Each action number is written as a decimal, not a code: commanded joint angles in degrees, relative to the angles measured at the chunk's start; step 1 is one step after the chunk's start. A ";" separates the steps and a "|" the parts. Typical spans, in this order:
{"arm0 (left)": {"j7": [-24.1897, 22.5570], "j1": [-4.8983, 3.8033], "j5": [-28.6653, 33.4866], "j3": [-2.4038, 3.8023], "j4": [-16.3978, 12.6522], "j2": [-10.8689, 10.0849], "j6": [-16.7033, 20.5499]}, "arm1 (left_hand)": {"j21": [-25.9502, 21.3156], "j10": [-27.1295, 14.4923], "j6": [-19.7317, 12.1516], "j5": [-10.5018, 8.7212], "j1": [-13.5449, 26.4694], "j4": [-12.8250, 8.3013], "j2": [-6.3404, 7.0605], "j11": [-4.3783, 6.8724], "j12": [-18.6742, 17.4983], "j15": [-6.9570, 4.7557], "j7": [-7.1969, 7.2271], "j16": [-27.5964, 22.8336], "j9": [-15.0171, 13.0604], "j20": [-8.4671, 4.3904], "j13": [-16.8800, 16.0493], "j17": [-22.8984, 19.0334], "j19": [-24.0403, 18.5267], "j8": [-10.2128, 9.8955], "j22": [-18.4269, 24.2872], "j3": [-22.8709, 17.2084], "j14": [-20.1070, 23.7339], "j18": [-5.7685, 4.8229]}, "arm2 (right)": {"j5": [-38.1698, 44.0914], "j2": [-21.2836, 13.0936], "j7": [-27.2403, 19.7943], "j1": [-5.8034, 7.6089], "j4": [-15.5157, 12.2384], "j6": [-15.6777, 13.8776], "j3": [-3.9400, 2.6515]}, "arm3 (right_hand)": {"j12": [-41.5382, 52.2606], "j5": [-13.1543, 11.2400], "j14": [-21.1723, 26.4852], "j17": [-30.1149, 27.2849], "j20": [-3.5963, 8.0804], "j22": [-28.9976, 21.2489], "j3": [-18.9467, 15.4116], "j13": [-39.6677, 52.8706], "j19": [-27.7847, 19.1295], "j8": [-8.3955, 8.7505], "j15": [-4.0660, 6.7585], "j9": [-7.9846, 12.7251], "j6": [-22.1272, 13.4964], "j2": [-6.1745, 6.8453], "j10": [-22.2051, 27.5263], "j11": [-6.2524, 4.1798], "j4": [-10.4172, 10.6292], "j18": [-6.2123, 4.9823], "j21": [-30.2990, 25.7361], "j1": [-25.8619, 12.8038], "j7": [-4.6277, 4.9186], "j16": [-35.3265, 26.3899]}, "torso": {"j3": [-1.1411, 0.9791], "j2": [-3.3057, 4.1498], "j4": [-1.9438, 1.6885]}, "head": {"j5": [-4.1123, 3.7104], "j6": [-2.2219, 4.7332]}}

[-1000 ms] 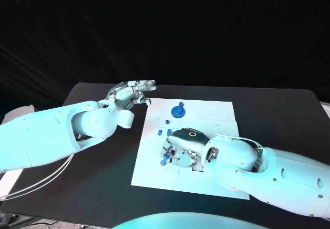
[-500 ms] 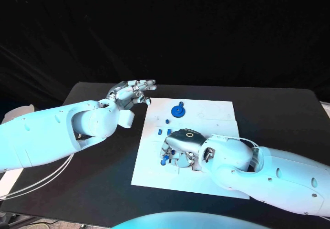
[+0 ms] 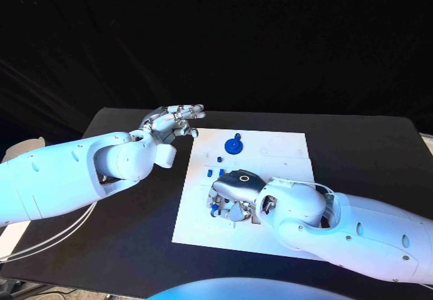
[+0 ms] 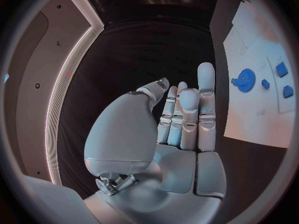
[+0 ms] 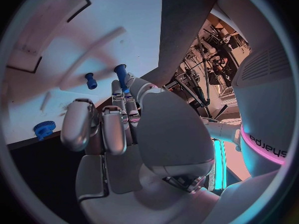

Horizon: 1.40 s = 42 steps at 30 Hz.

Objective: Assemble the parts on the task board

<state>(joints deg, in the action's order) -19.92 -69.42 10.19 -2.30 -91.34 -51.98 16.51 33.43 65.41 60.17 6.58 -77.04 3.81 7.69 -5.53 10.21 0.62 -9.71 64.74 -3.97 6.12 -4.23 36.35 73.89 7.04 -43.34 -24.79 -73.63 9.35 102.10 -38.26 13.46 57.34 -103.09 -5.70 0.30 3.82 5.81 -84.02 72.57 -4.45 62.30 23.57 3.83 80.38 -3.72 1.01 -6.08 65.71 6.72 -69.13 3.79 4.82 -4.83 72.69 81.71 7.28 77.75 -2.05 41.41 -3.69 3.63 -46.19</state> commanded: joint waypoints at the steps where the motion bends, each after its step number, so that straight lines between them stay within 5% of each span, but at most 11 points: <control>1: -0.29 -0.03 0.18 0.03 -0.08 0.08 -0.98 | -0.23 -0.35 -0.22 -0.04 0.28 0.04 -0.03 -0.10 0.37 0.05 -0.10 -0.24 0.06 0.12 0.06 -0.05 -0.08 0.22 0.06 0.24 0.25 1.07 | 0.78 0.06 0.75 -0.25 0.18 2.35 0.27 | -0.34 0.65 -2.34 -1.92 -0.79 -2.15 -1.46 -0.38 -0.71 0.29 -0.82 1.00 -2.48 2.39 3.73 0.98 0.36 -0.99 -1.54 -1.80 0.63 -1.48 | 0.02 -0.04 0.04 | -0.01 -0.01; 4: -0.23 -0.03 0.18 0.03 -0.09 0.06 -0.91 | -0.23 -0.35 -0.22 -0.04 0.28 0.04 -0.03 -0.10 0.37 0.05 -0.10 -0.24 0.06 0.12 0.06 -0.05 -0.08 0.22 0.06 0.24 0.25 1.07 | 0.58 -0.04 0.71 -0.25 0.25 2.39 0.32 | -0.20 1.50 -2.23 -2.65 -1.44 -3.05 -3.77 -0.29 -0.99 0.23 -1.28 2.19 -6.49 3.44 7.78 1.64 0.21 -1.19 -2.24 -2.59 0.87 -1.97 | -0.01 -0.03 0.03 | -0.03 0.08; 10: -0.18 -0.03 0.18 0.03 -0.07 0.02 -0.87 | -0.30 -0.44 -0.33 -0.04 0.18 0.02 -0.13 -0.12 0.46 0.06 -0.13 -0.18 0.08 0.13 0.07 -0.11 -0.05 0.21 0.11 0.39 0.28 1.07 | 0.96 -0.23 0.13 -0.25 0.13 0.61 0.35 | 0.03 2.00 -1.97 -4.30 -2.27 -5.55 -9.57 -0.20 -1.82 0.17 -2.19 2.40 -11.50 3.18 13.50 2.73 -0.24 -1.66 -4.09 -2.33 0.73 -3.03 | -0.05 -0.02 0.01 | -0.13 0.17; 20: -0.22 -0.02 0.18 0.03 -0.03 -0.15 -0.94 | -0.31 -0.44 -0.34 -0.04 0.16 0.01 -0.14 -0.11 0.47 0.06 -0.13 -0.18 0.08 0.13 0.07 -0.11 -0.05 0.21 0.12 0.40 0.28 1.07 | 1.99 -2.49 -3.06 -0.26 -1.33 -10.78 0.29 | 0.70 2.46 -1.38 -7.27 -2.45 -8.64 -16.51 -0.12 -2.76 0.11 -2.20 2.34 -12.27 1.52 13.90 2.78 0.40 -2.17 -6.40 -0.12 1.00 -5.02 | -0.08 0.00 0.03 | -0.25 0.34; 27: -0.17 -0.02 0.18 0.03 0.00 -0.26 -1.03 | -0.31 -0.44 -0.34 -0.04 0.16 0.01 -0.14 -0.11 0.47 0.06 -0.13 -0.18 0.08 0.13 0.07 -0.11 -0.05 0.21 0.12 0.40 0.28 1.07 | -7.07 -9.31 -4.13 0.33 -5.04 -15.34 -0.81 | 4.32 3.36 -1.42 -7.97 -1.54 -8.28 -17.18 0.46 -2.13 -0.62 -1.08 2.05 -8.89 -0.55 5.77 1.35 1.00 -2.07 -6.17 0.69 1.56 -5.53 | 0.05 -0.07 0.12 | -1.37 0.89; 29: -0.15 -0.02 0.18 0.02 -0.03 -0.31 -1.02 | -0.31 -0.44 -0.34 -0.04 0.16 0.01 -0.14 -0.11 0.47 0.06 -0.13 -0.18 0.08 0.13 0.07 -0.11 -0.05 0.21 0.12 0.40 0.28 1.07 | -12.69 -12.85 -2.90 1.22 -6.44 -15.79 -1.09 | 6.66 3.60 -2.29 -5.02 -1.02 -4.95 -16.90 1.31 -0.68 -1.47 -0.39 1.79 -6.59 -1.26 -0.12 0.40 1.78 -1.47 -3.80 0.39 1.40 -3.20 | 0.07 -0.12 0.31 | -1.96 1.26; 37: -0.15 -0.03 0.18 -0.04 -0.14 -0.33 -0.91 | -0.31 -0.44 -0.34 -0.04 0.16 0.01 -0.14 -0.11 0.47 0.06 -0.13 -0.18 0.08 0.13 0.07 -0.11 -0.05 0.21 0.12 0.40 0.28 1.07 | -23.22 -25.80 6.94 3.14 -11.25 -15.73 -1.06 | 17.00 6.47 -3.74 2.07 2.11 3.03 -21.17 10.11 2.47 -3.19 2.57 1.44 -3.22 0.51 -13.37 -3.13 5.90 -0.02 2.08 -4.52 -1.55 2.41 | 0.47 -0.66 1.60 | -4.44 2.39; 42: -0.14 -0.02 0.18 -0.17 -0.25 -0.26 -0.85 | -0.31 -0.44 -0.34 -0.04 0.16 0.01 -0.14 -0.11 0.47 0.06 -0.13 -0.18 0.08 0.13 0.07 -0.11 -0.05 0.21 0.12 0.40 0.28 1.07 | -23.43 -30.91 12.28 2.75 -12.85 -15.44 0.07 | 53.17 9.77 -4.35 7.03 2.76 7.35 -25.99 49.64 3.57 -5.55 3.20 0.20 -2.34 0.46 -14.40 -3.92 9.02 0.83 5.06 -6.31 -2.54 6.00 | 0.61 -0.87 2.28 | -6.31 2.54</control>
<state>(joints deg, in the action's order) -19.81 -69.42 10.19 -2.47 -91.38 -52.34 16.51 33.43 65.41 60.18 6.58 -77.04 3.81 7.69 -5.53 10.48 0.62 -9.71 64.74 -3.97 6.12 -4.23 36.29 73.89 7.04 -43.28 -24.79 -73.63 9.34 81.63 -68.82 19.45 60.32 -115.48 -20.73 0.28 52.81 15.18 -84.01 74.95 -1.74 69.14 -1.77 48.87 83.70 -8.92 3.93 -5.68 63.20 7.23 -83.77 -0.06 13.51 -4.80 77.41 75.69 4.76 83.30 -1.58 40.75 -1.98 -1.78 -43.74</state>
